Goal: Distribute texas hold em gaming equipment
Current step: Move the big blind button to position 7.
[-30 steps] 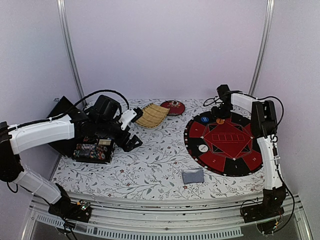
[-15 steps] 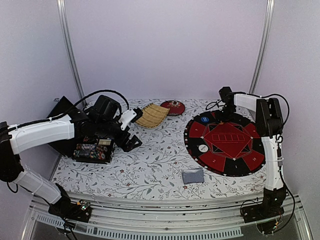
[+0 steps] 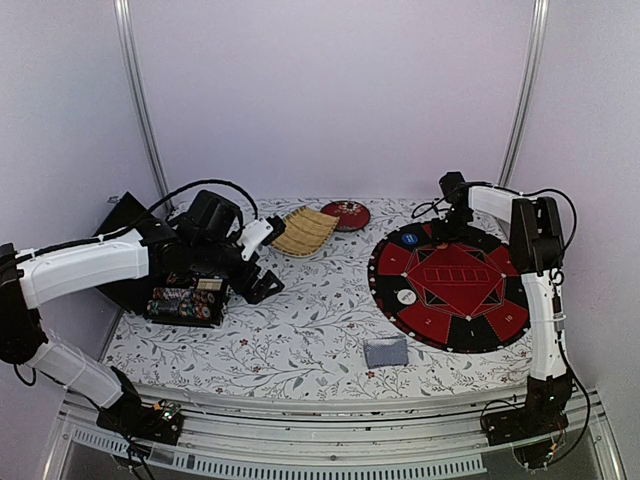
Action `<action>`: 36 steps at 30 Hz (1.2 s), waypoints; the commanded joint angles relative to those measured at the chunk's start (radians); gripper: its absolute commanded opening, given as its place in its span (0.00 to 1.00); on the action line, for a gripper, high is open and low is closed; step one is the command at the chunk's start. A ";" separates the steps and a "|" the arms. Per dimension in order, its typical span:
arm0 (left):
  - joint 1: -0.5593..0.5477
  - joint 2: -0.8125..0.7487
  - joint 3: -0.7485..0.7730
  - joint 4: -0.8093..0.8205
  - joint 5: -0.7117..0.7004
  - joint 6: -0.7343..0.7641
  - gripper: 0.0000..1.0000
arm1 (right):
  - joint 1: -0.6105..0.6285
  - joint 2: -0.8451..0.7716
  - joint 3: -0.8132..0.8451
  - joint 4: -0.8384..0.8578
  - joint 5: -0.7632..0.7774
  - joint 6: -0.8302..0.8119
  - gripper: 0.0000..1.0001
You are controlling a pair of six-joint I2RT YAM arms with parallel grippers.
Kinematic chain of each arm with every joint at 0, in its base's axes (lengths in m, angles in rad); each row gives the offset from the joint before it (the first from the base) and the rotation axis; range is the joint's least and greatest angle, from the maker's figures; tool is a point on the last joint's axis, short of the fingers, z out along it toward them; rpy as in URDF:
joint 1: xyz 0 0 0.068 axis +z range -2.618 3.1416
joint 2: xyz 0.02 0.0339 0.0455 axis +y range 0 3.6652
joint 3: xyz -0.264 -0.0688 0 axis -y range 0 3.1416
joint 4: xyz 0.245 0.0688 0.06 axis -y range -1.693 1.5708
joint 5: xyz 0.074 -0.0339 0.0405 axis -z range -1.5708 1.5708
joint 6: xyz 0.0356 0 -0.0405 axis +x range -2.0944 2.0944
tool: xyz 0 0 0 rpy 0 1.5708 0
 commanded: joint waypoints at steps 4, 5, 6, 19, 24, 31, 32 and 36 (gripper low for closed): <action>0.012 -0.012 0.001 -0.012 -0.008 0.005 0.98 | -0.053 0.032 -0.039 -0.024 0.064 0.022 0.43; 0.011 -0.014 -0.001 -0.012 -0.007 0.005 0.98 | -0.068 0.021 -0.051 -0.021 0.085 0.026 0.42; 0.011 -0.015 -0.001 -0.012 -0.005 0.005 0.98 | -0.086 0.010 -0.062 -0.017 0.104 0.044 0.42; 0.011 -0.002 0.008 -0.012 -0.002 0.005 0.98 | -0.211 -0.010 -0.087 0.008 0.048 0.070 0.40; 0.012 0.000 0.011 -0.013 -0.004 0.007 0.98 | -0.205 -0.004 -0.086 0.020 -0.021 0.055 0.40; 0.013 0.000 0.012 -0.012 -0.004 0.008 0.98 | -0.190 -0.026 -0.076 0.004 -0.041 0.044 0.44; 0.012 0.001 0.012 -0.012 -0.001 0.007 0.98 | -0.190 -0.039 -0.076 0.003 -0.045 0.044 0.44; 0.023 0.010 0.021 -0.020 -0.009 -0.011 0.98 | -0.186 -0.154 -0.078 -0.008 -0.029 0.043 0.45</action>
